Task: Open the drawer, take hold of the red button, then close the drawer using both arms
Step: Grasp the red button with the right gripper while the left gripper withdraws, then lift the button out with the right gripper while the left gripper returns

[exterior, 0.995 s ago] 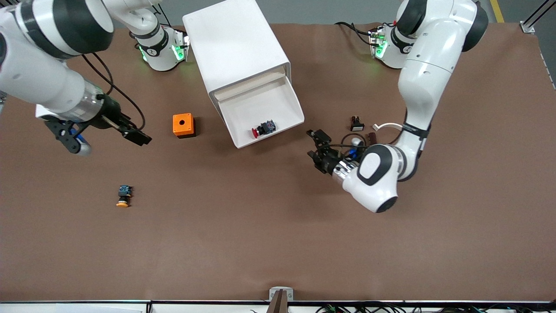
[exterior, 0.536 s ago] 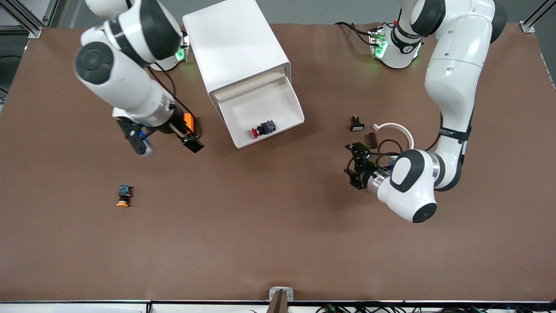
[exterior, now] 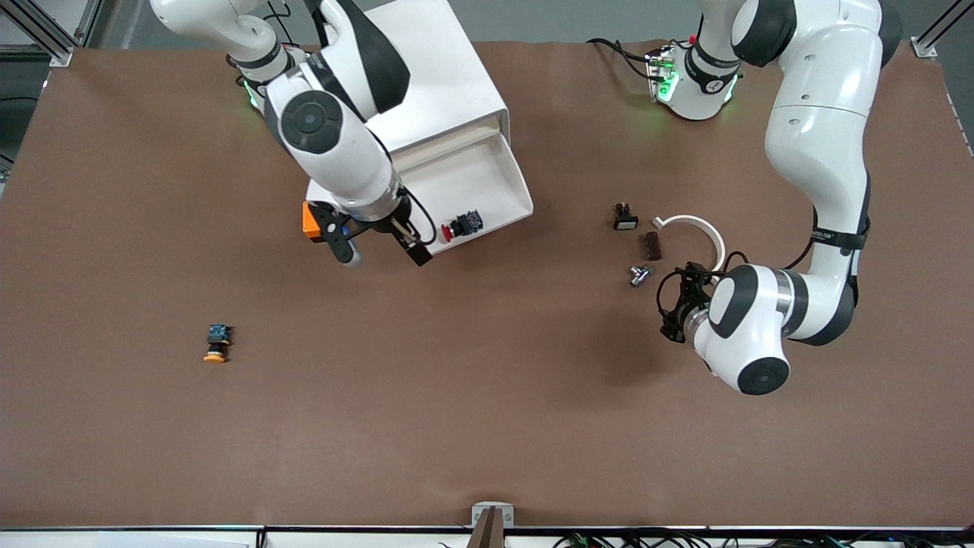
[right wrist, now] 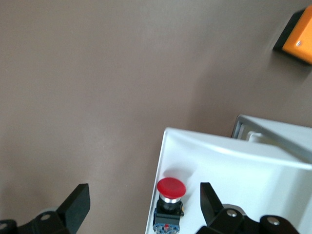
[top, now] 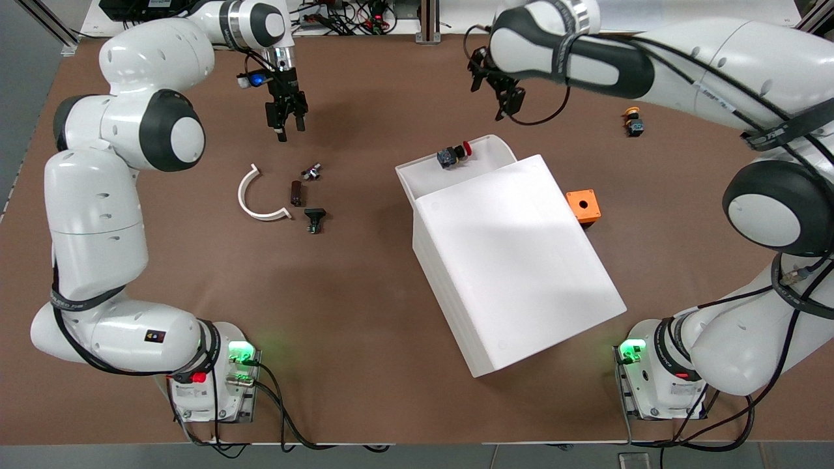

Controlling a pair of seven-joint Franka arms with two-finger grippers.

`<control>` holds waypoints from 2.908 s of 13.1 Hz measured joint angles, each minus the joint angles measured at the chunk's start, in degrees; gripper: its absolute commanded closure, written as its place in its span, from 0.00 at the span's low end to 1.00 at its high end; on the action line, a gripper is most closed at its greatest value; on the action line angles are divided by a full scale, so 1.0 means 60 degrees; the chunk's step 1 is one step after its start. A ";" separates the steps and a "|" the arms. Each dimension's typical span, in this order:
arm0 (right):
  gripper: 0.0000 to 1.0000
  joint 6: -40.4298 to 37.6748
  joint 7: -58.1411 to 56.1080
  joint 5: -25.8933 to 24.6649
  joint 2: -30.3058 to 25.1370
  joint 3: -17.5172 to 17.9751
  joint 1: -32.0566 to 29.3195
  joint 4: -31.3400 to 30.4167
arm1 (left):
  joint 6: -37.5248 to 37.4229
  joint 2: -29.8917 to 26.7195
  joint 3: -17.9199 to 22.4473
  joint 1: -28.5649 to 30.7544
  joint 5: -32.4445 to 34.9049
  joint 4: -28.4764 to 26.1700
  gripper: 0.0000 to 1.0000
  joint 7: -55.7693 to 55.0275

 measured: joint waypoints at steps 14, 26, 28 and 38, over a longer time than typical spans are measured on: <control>0.08 0.1772 0.1104 -0.0010 0.0328 -0.0014 0.1561 -0.1247 | 0.3051 -0.0043 -0.0103 -0.1032 0.0141 0.0014 0.01 0.4267; 1.00 0.2048 0.1125 -0.0157 0.0433 -0.0043 0.1703 -0.1337 | 0.3093 -0.0372 -0.0282 -0.2119 0.0763 -0.0136 0.00 0.5311; 1.00 0.1987 0.1063 -0.0185 0.0430 -0.0131 0.1686 -0.1214 | 0.3094 -0.0372 -0.0293 -0.2315 0.0763 -0.0196 0.00 0.5210; 1.00 -0.0405 -0.5901 -0.0238 0.0213 -0.0365 -0.1278 0.0340 | 0.3365 -0.0450 -0.1082 -0.3385 0.0763 -0.0203 0.00 0.2858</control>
